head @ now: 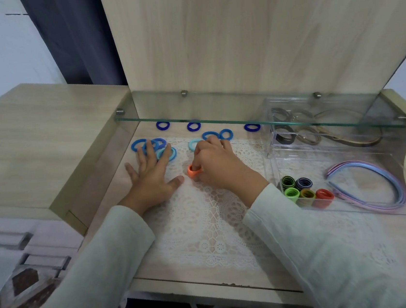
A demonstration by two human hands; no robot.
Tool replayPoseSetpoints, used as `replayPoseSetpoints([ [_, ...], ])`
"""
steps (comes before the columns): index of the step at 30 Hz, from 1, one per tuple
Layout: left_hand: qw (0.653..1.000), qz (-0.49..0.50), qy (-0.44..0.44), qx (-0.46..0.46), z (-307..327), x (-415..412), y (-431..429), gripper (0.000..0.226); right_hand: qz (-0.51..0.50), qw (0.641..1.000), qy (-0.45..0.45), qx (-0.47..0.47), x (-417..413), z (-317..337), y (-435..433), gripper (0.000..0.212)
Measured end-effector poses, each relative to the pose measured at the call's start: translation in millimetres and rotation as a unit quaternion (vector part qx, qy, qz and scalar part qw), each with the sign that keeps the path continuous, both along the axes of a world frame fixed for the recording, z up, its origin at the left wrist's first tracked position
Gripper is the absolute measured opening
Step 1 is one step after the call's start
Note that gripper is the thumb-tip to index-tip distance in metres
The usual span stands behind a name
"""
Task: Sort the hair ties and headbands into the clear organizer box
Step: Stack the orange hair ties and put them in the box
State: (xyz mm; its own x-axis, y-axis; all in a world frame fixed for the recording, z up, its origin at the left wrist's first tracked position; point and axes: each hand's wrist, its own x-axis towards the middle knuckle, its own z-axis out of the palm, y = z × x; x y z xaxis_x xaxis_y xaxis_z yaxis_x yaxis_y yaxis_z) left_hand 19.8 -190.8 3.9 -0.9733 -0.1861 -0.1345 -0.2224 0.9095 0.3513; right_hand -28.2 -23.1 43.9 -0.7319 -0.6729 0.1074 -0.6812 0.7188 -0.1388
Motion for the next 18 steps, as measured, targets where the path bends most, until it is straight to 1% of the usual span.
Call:
replayPoseSetpoints([
  [3,1.0,0.004,0.024,-0.005,-1.2,4.7,3.1,0.084,0.003,1.0,0.006,-0.001,0.0,0.0,0.2,0.026],
  [8,0.995,-0.021,0.071,-0.072,-0.3,13.9,23.4,0.074,-0.009,1.0,-0.007,-0.014,0.0,0.3,2.6,0.025],
  [10,0.994,-0.029,0.074,-0.08,2.3,15.0,34.3,0.075,-0.015,0.999,-0.018,-0.026,0.2,1.0,4.2,0.023],
  [13,0.996,-0.034,0.061,-0.053,11.6,15.1,45.8,0.079,-0.018,0.999,-0.024,-0.041,1.4,3.9,7.1,0.02],
  [16,0.995,-0.037,0.083,-0.028,19.1,16.1,49.6,0.078,-0.012,0.998,-0.007,-0.057,2.2,11.1,12.2,0.02],
  [18,0.994,-0.045,0.098,-0.006,22.5,15.8,52.0,0.072,-0.007,0.998,0.002,-0.065,1.6,18.5,17.6,0.02],
])
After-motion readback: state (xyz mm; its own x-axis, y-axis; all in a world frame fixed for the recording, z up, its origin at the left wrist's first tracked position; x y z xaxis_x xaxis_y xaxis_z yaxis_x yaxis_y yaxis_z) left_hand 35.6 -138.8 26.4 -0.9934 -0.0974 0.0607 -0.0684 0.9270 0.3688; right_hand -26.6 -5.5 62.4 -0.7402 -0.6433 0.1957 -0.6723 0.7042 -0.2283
